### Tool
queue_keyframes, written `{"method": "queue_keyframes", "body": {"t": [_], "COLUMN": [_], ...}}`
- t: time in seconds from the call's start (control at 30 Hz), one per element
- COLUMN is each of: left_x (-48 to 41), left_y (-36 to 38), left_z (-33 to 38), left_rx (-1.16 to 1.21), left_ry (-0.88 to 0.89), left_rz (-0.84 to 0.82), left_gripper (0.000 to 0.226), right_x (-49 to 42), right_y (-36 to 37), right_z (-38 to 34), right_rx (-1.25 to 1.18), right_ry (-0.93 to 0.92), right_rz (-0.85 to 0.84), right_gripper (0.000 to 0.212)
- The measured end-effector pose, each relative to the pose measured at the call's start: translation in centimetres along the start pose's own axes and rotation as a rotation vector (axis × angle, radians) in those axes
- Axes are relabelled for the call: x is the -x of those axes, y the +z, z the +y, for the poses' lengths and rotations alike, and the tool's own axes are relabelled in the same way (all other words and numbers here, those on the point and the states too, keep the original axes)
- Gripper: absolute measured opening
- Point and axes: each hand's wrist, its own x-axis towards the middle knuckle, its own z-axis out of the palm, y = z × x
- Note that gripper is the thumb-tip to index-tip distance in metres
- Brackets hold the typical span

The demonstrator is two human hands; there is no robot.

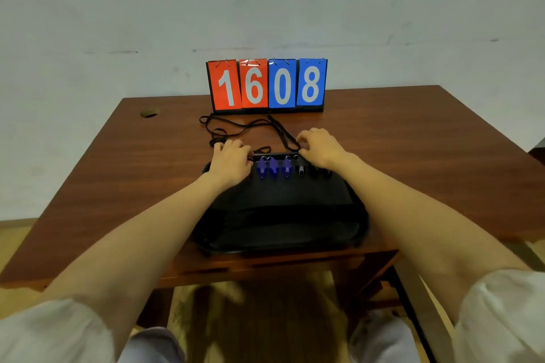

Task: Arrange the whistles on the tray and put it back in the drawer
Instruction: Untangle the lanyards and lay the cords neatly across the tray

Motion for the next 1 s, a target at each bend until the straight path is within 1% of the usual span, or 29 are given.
{"method": "queue_keyframes", "body": {"t": [0.1, 0.27, 0.43, 0.57, 0.63, 0.73, 0.83, 0.93, 1.0], "left_x": [-3.7, -9.6, -13.8, -16.1, -16.8, -16.9, -16.1, -14.9, -13.8], "left_y": [0.1, 1.5, 3.9, 5.6, 6.3, 7.3, 7.5, 7.3, 6.9], "left_z": [-0.9, -1.4, -1.7, -2.4, -2.8, -2.6, -2.0, -2.2, -2.5], "left_rx": [0.009, 0.04, 0.14, 0.249, 0.264, 0.278, 0.277, 0.285, 0.297], "left_ry": [-0.024, -0.033, -0.071, -0.148, -0.177, -0.222, -0.211, -0.195, -0.201], "left_rz": [-0.032, -0.089, -0.062, -0.073, -0.074, 0.002, 0.036, -0.011, -0.066], "left_gripper": [0.03, 0.034, 0.05, 0.058, 0.05, 0.032, 0.026, 0.024, 0.024], "right_x": [-4.0, -9.8, -14.1, -16.4, -17.1, -17.4, -17.2, -16.8, -16.0], "right_y": [0.3, 2.2, 4.7, 5.8, 6.2, 6.3, 6.1, 5.5, 4.9], "right_z": [0.1, 0.3, 0.5, 1.3, 1.8, 2.2, 1.9, 1.4, 1.1], "right_rx": [-0.013, -0.045, -0.07, -0.079, -0.119, -0.157, -0.161, -0.103, -0.073], "right_ry": [0.04, 0.066, 0.088, 0.146, 0.159, 0.165, 0.166, 0.162, 0.143], "right_rz": [-0.024, -0.049, -0.08, -0.083, -0.076, -0.075, -0.075, -0.124, -0.161], "right_gripper": [0.036, 0.031, 0.032, 0.025, 0.021, 0.018, 0.019, 0.021, 0.018]}}
